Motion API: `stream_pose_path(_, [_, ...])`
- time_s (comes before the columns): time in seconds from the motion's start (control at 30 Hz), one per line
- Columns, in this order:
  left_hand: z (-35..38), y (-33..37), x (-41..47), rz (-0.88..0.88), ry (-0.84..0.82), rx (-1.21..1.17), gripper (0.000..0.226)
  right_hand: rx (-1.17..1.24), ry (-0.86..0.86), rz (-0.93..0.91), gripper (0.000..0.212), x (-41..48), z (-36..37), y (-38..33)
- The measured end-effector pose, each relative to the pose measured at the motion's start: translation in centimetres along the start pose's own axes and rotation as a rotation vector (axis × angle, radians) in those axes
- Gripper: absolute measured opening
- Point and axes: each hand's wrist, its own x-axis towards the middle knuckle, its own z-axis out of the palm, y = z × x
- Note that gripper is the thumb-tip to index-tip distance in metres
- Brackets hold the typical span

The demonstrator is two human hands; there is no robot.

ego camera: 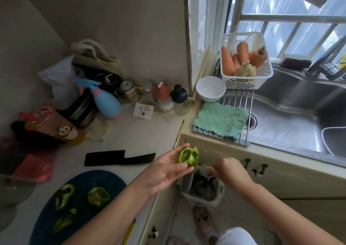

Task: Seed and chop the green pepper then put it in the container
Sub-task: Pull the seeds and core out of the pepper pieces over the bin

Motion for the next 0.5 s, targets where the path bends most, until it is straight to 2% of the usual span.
stream_pose_path(0.07, [0.1, 0.2, -0.2, 0.001, -0.008, 0.026, 0.064, -0.016, -0.027, -0.007, 0.037, 0.4, 1.0, 0.4])
stream_pose_path(0.13, [0.1, 0.4, -0.5, 0.009, -0.018, 0.082, 0.063, 0.036, -0.036, 0.024, 0.028, 0.5, 1.9, 0.7])
stream_pose_path(0.3, [0.3, 0.8, -1.1, 0.047, -0.025, 0.204, 0.066, 0.185, 0.053, 0.103, 0.009, 0.6, 3.5, 1.0])
stream_pose_path(0.5, [0.6, 0.5, -1.2, 0.063, -0.035, 0.237, 0.067, 0.2, -0.049, 0.101, 0.016, 1.0, 4.1, 0.9])
